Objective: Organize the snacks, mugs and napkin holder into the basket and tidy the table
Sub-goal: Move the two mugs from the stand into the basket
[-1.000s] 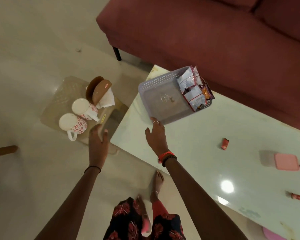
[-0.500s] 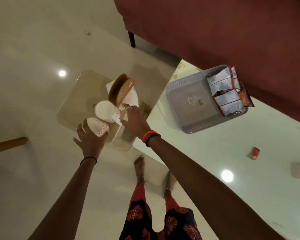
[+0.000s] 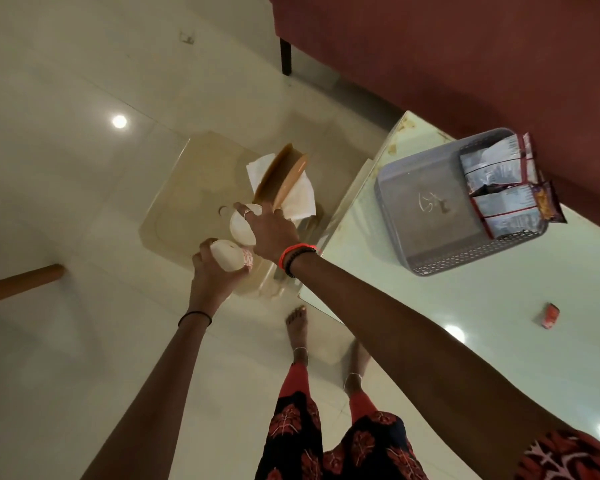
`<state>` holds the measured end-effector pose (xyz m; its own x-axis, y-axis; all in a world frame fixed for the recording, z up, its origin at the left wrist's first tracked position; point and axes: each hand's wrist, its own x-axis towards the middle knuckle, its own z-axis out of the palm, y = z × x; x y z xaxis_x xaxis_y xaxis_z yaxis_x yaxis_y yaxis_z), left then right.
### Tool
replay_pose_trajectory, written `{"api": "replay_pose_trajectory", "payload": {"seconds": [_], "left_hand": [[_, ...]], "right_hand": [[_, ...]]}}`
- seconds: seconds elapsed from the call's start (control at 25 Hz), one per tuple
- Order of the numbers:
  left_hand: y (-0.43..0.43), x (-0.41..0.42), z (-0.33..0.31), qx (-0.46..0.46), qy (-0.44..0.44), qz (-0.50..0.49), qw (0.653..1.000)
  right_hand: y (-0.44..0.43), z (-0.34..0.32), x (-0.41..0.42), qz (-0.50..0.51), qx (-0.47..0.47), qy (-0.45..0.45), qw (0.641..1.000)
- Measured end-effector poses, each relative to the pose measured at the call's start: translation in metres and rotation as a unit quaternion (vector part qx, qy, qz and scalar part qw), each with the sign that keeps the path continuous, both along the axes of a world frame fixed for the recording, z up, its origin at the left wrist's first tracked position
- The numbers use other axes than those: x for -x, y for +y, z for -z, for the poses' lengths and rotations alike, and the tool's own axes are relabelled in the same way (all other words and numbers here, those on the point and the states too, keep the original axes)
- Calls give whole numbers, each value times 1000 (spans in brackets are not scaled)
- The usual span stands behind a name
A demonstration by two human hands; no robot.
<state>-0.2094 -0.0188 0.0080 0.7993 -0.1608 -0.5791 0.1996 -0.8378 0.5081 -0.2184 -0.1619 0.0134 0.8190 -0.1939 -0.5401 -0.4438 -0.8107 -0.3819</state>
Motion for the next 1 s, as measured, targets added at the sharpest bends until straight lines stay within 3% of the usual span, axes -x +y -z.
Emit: {"api": "replay_pose_trajectory", "payload": {"seconds": [0.28,0.64,0.76,1.0], "left_hand": [[0,11,-10,-14,-19,1,1000],[-46,48,-46,30,-18,79,996],[-90,54,-56,72,-9,140,987],[-218,62,-58,118,-14,310,943]], "right_hand": [[3,-11,18,28,-10,-6,1000],[-50,-53,107,239,-40,-32,970],[-91,-64,140,324,-33,-38,945],[-187,-65,204,507,-10,-78,858]]}}
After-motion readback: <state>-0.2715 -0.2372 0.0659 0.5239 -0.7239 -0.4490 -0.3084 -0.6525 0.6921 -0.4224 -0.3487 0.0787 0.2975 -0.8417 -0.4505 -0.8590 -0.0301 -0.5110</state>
